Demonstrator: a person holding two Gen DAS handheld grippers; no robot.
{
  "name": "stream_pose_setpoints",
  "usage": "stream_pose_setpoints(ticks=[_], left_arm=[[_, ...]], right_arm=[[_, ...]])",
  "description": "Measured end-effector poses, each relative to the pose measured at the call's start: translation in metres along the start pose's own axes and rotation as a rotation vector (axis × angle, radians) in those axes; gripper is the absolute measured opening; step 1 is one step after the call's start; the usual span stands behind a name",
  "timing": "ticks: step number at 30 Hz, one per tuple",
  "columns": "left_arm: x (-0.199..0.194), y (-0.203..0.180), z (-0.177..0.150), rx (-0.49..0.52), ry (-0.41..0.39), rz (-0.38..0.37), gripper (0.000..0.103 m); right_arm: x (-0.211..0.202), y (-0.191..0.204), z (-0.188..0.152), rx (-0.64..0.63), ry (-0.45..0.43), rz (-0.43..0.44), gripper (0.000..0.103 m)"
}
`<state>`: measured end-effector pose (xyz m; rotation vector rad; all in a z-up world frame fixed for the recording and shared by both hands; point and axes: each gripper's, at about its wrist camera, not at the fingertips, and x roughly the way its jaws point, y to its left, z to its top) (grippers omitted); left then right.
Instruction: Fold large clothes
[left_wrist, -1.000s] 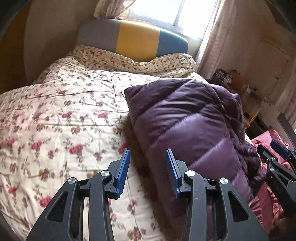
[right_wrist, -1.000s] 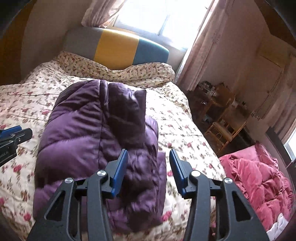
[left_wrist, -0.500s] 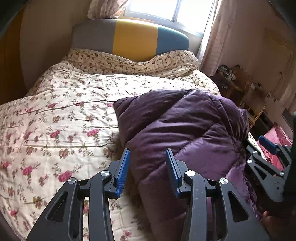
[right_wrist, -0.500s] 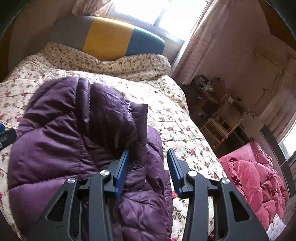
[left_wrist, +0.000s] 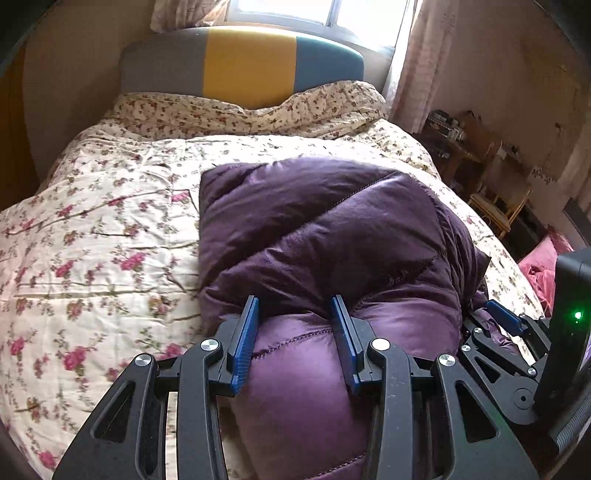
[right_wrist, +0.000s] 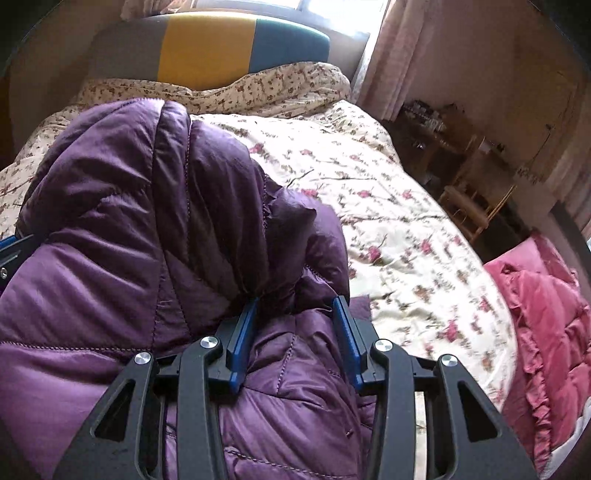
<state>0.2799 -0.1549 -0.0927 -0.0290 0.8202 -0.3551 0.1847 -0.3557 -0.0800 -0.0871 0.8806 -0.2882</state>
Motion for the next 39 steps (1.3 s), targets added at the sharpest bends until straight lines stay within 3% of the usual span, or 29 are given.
stream_pose_setpoints(ticks=[11, 14, 15, 17, 22, 25, 33, 36, 39], left_arm=[[0.019, 0.000, -0.009, -0.010, 0.016, -0.014, 0.040], [0.013, 0.005, -0.006, -0.007, 0.016, -0.026, 0.046], [0.010, 0.008, -0.004, -0.017, 0.017, -0.024, 0.050], [0.003, 0.019, -0.001, -0.066, 0.017, -0.044, 0.069], [-0.011, 0.044, -0.005, -0.137, 0.025, -0.085, 0.071], [-0.015, 0.050, -0.013, -0.165, 0.041, -0.136, 0.073], [0.008, 0.059, -0.024, -0.269, 0.138, -0.295, 0.075], [0.018, 0.058, -0.022, -0.290, 0.153, -0.341, 0.075], [0.018, 0.055, -0.018, -0.279, 0.147, -0.371, 0.064]], right_arm=[[0.008, -0.009, -0.002, 0.044, 0.005, 0.061, 0.041], [0.005, -0.012, 0.000, 0.047, 0.004, 0.062, 0.044], [0.003, -0.014, 0.001, 0.056, 0.007, 0.067, 0.047], [-0.002, -0.020, 0.003, 0.076, 0.004, 0.064, 0.056], [-0.015, -0.035, 0.002, 0.111, 0.001, 0.094, 0.077], [-0.018, -0.045, -0.003, 0.141, 0.023, 0.136, 0.080], [0.004, -0.058, -0.008, 0.188, 0.087, 0.265, 0.077], [0.010, -0.058, -0.007, 0.193, 0.090, 0.314, 0.065], [0.009, -0.053, -0.006, 0.177, 0.078, 0.333, 0.051]])
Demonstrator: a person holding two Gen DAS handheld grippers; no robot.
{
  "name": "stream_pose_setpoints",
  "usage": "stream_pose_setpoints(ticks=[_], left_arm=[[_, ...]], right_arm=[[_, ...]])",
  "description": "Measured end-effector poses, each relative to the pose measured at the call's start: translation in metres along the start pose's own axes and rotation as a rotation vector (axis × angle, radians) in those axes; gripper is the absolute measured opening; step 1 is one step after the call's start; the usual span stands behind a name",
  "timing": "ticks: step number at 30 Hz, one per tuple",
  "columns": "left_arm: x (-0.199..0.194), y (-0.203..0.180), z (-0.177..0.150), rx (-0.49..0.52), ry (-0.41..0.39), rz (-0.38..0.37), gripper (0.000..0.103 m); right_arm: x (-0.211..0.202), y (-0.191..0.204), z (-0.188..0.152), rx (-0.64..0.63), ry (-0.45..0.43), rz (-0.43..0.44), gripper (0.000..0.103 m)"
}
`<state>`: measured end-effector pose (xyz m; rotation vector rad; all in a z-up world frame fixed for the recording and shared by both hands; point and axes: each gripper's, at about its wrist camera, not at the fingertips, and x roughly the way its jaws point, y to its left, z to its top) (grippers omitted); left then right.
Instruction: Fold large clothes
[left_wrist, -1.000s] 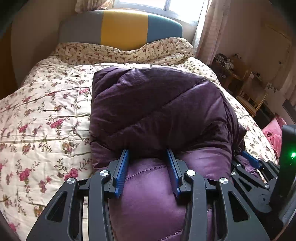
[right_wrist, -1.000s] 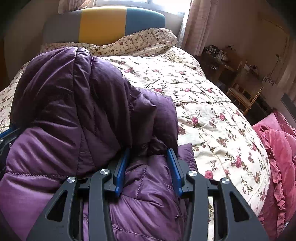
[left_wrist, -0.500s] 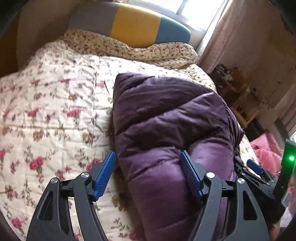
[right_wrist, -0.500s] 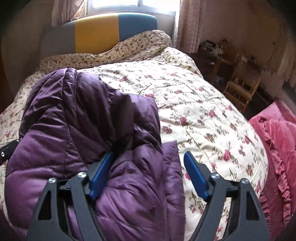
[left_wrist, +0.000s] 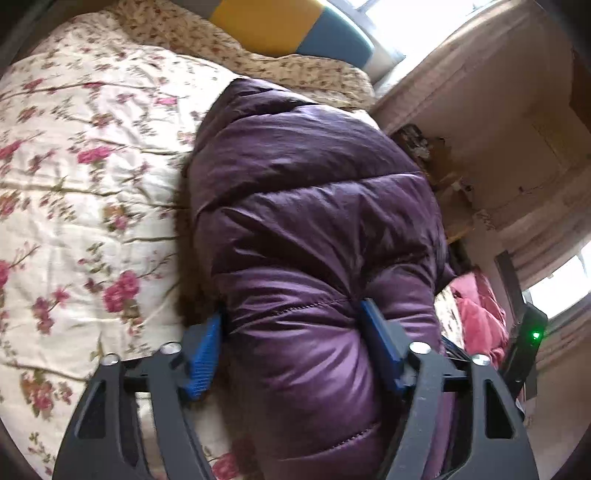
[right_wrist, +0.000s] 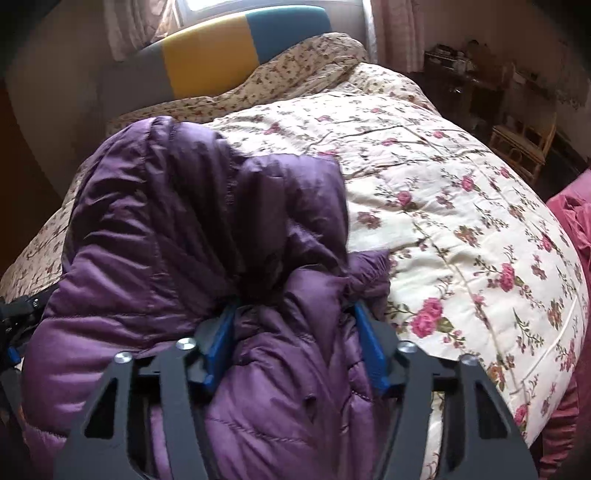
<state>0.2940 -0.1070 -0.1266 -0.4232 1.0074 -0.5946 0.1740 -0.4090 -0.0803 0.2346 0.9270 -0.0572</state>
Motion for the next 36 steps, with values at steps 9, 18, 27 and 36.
stream_pose_setpoints(ticks=[9, 18, 27, 36], left_arm=[[-0.028, -0.010, 0.001, 0.074, -0.024, -0.046, 0.033], [-0.090, 0.018, -0.007, 0.061, -0.114, -0.001, 0.032], [-0.182, 0.075, -0.018, 0.001, -0.239, 0.110, 0.032], [-0.233, 0.144, -0.037, -0.156, -0.286, 0.222, 0.032]], right_arm=[[-0.015, 0.021, -0.004, -0.062, -0.053, -0.007, 0.023], [-0.028, 0.095, -0.005, -0.218, -0.064, 0.057, 0.018], [-0.031, 0.209, -0.014, -0.405, -0.079, 0.170, 0.011], [-0.013, 0.297, -0.031, -0.525, -0.051, 0.241, 0.011]])
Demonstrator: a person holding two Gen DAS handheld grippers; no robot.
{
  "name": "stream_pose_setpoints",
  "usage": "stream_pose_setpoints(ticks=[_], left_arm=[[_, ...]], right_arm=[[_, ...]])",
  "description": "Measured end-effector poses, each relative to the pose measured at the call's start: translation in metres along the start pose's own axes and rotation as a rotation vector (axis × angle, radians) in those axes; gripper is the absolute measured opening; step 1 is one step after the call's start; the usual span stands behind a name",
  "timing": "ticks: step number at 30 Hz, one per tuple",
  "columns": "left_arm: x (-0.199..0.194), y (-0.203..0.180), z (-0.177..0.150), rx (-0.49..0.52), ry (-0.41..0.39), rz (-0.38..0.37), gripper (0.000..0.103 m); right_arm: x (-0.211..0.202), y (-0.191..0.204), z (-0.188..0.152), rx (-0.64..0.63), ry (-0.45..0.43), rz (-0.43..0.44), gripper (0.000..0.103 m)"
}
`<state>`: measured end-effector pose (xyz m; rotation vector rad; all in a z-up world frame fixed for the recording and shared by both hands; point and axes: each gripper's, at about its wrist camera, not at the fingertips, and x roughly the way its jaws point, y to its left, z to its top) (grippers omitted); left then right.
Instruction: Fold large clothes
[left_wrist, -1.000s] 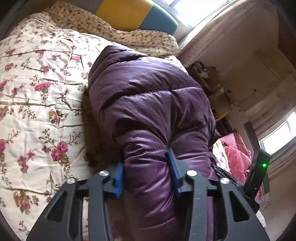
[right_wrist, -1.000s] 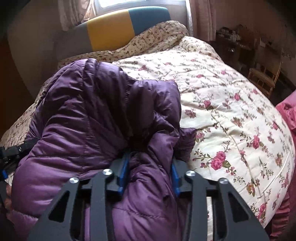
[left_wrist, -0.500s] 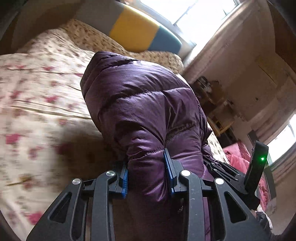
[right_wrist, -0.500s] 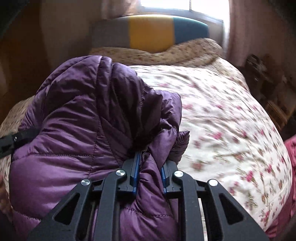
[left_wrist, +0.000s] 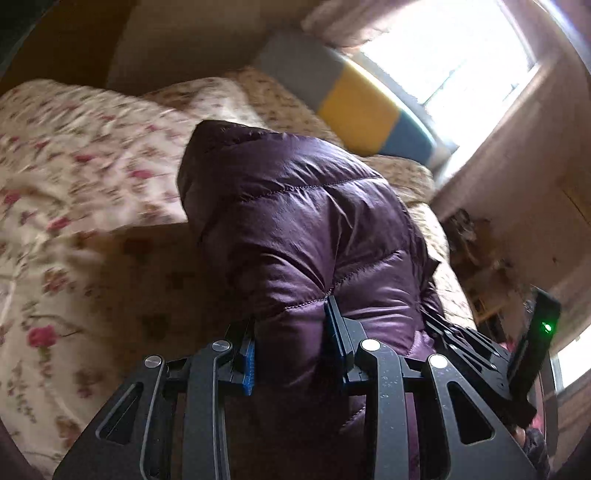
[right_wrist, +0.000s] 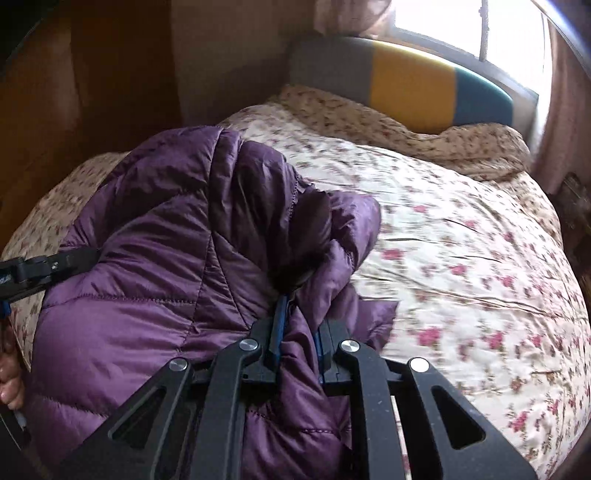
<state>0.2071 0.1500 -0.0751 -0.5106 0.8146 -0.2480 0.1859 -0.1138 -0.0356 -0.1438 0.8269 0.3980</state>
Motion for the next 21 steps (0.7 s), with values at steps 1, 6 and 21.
stream_pose_setpoints(ticks=[1, 6, 21], left_arm=[[0.000, 0.006, -0.002, -0.008, 0.013, 0.011, 0.032], [-0.002, 0.018, -0.013, 0.003, 0.017, 0.102, 0.050], [0.006, -0.004, -0.037, -0.001, -0.082, 0.302, 0.061]], right_arm=[[0.004, 0.006, 0.000, -0.004, 0.004, 0.005, 0.011], [0.021, 0.011, -0.013, 0.013, 0.013, 0.002, 0.014], [0.021, 0.000, -0.039, 0.031, -0.032, -0.008, 0.020]])
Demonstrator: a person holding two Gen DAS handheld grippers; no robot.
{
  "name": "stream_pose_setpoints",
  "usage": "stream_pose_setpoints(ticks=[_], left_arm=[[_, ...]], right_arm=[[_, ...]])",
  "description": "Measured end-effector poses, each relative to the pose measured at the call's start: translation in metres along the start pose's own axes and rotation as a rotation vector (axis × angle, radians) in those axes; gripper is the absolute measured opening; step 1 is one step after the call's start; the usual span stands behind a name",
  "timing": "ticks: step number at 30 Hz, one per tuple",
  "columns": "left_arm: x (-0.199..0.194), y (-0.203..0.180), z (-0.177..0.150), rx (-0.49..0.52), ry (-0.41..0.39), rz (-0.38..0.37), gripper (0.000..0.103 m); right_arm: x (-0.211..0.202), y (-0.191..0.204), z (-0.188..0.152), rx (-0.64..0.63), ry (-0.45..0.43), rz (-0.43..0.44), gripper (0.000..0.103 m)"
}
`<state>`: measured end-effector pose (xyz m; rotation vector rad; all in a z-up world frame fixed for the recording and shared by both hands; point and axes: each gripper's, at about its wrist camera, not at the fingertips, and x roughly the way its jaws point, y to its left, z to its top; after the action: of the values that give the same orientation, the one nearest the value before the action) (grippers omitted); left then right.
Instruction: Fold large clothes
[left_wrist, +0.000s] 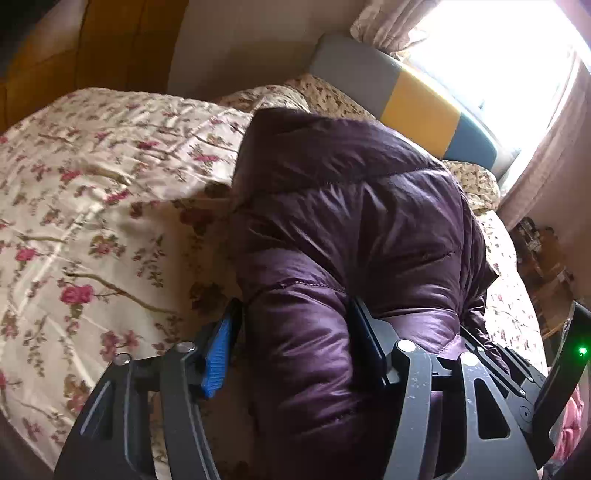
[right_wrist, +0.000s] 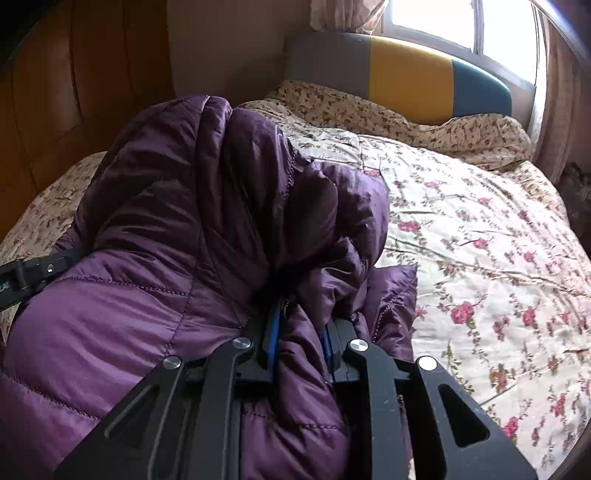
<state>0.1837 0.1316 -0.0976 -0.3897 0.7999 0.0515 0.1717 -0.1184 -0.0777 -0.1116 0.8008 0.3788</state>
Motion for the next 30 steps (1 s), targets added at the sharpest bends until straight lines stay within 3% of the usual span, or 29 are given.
stream_pose_setpoints(ticks=[8, 13, 18, 25, 30], left_arm=[[-0.028, -0.005, -0.008, 0.011, -0.057, 0.047, 0.061], [-0.038, -0.004, -0.015, 0.008, -0.075, 0.082, 0.061], [-0.033, -0.009, -0.023, 0.043, -0.074, 0.116, 0.061], [-0.029, -0.010, -0.029, 0.041, -0.086, 0.124, 0.061], [-0.048, -0.010, -0.024, 0.031, -0.099, 0.121, 0.061]], right_arm=[[-0.016, 0.010, 0.006, -0.020, -0.013, -0.069, 0.027], [-0.031, 0.019, 0.005, -0.054, -0.029, -0.144, 0.039], [-0.032, 0.026, -0.001, -0.107, -0.033, -0.208, 0.040], [-0.028, 0.027, -0.005, -0.101, -0.036, -0.201, 0.041], [-0.044, 0.021, 0.007, -0.085, -0.045, -0.208, 0.063]])
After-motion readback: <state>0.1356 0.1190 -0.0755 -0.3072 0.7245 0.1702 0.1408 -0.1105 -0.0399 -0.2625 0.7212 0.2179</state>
